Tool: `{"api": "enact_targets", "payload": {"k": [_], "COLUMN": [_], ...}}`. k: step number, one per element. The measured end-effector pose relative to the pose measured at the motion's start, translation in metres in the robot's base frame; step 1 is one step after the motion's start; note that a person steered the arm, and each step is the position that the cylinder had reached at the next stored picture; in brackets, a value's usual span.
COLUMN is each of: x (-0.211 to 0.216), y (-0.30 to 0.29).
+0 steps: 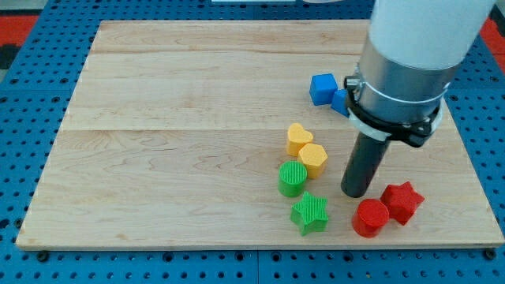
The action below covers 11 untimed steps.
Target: Push the red circle in between the stars
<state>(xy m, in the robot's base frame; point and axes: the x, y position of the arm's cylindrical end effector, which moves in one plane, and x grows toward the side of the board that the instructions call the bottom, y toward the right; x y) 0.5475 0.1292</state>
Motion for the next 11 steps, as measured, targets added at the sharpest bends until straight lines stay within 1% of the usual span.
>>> {"api": "enact_targets", "payload": {"k": [1, 2, 3, 4, 5, 6, 7, 8, 10, 11], "x": [-0.009, -0.032, -0.048, -0.047, -0.038, -0.026, 0.052, 0.069, 0.071, 0.071], "y": [-0.002, 0.022, 0.073, 0.171, 0.216, 0.216, 0.213, 0.19, 0.046, -0.003]}}
